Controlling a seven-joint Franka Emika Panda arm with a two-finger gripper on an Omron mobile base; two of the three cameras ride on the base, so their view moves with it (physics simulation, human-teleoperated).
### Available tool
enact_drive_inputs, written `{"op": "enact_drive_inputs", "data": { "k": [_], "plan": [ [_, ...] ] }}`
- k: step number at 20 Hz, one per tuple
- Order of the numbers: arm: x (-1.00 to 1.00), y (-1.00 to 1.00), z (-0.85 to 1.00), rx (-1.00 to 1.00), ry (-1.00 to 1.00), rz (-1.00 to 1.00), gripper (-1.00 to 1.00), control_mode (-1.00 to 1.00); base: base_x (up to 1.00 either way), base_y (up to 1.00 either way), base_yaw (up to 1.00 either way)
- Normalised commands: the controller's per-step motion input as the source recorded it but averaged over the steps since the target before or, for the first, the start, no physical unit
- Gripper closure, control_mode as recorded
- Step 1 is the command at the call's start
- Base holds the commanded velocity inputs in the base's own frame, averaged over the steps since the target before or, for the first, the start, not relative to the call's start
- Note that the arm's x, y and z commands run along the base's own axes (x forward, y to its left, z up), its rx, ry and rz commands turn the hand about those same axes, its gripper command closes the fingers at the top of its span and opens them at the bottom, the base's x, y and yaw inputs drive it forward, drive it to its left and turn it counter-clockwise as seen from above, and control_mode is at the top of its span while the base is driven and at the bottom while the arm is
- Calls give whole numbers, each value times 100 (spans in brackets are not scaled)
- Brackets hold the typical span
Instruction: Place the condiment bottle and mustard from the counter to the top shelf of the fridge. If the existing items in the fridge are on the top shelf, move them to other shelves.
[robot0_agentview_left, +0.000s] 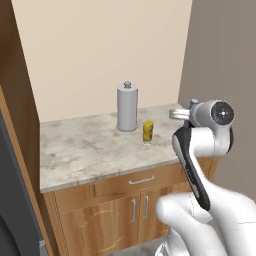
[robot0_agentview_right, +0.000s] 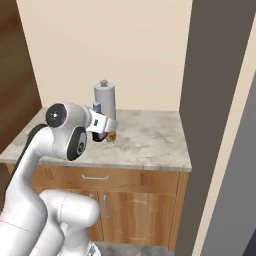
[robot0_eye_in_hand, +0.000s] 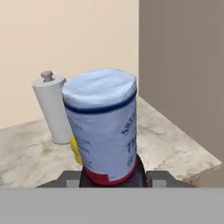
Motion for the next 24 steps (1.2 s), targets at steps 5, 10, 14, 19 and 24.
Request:
{"op": "enact_drive_inputs", "data": {
  "k": [5, 10, 14, 19, 24],
  "plan": [
    [-100, 3, 96, 0, -21, 11, 100, -100, 0, 0, 0],
    [-87, 0, 54, 0, -9, 8, 100, -100, 0, 0, 0],
    [-54, 0, 1, 0, 0, 1, 100, -100, 0, 0, 0],
    [-52, 0, 0, 0, 0, 1, 100, 100, -40, 0, 2],
    [0, 0, 0, 0, 0, 0, 100, 100, -100, -1, 12]
  ]
}}
